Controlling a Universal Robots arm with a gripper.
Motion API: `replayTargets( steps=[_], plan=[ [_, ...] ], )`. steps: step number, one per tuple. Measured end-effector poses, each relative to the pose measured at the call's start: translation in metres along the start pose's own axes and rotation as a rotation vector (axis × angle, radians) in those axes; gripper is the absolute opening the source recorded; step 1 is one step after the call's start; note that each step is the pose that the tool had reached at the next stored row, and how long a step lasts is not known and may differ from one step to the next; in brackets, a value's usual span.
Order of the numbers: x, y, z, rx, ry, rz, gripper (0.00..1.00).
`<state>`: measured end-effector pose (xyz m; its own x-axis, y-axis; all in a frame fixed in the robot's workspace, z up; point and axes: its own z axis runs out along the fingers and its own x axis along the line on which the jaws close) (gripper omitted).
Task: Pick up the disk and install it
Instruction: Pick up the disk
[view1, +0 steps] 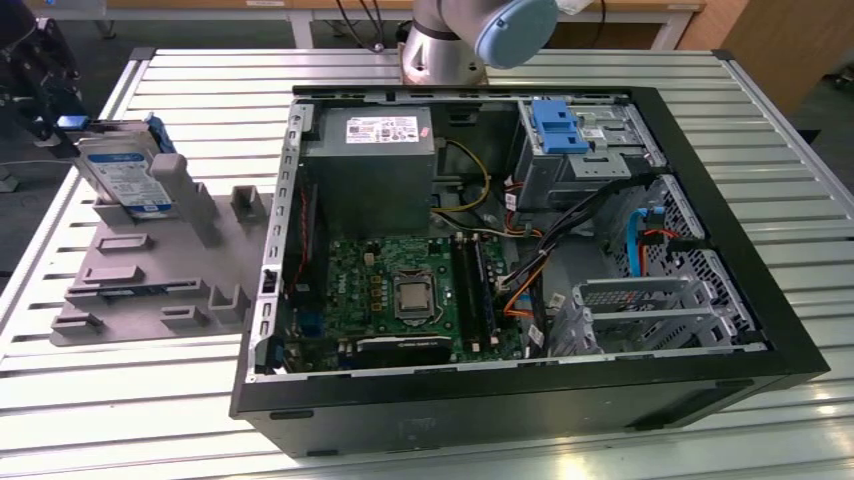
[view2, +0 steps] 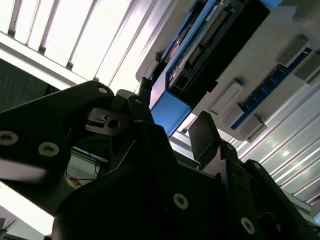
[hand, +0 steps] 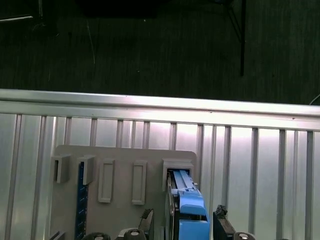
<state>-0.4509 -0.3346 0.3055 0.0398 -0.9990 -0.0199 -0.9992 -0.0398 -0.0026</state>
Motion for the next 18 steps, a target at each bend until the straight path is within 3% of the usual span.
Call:
replayTargets(
  steps=[1,6,7,14,18],
  plan=[
    [0.0000,0.0001,0.0010,0.0000,0.0000,0.000,0.57],
    [0.0000,0.0001,0.0020,-0.0001,0.0003,0.000,0.56],
    [0.0000,0.0001,0.0026,0.0002,0.0005,0.000,0.49],
    [0.0001,0.0002,0.0110,0.0001,0.0024,0.013,0.49],
    [-0.0002,0.0002,0.0119,0.0004,0.0026,0.040,0.49]
  ],
)
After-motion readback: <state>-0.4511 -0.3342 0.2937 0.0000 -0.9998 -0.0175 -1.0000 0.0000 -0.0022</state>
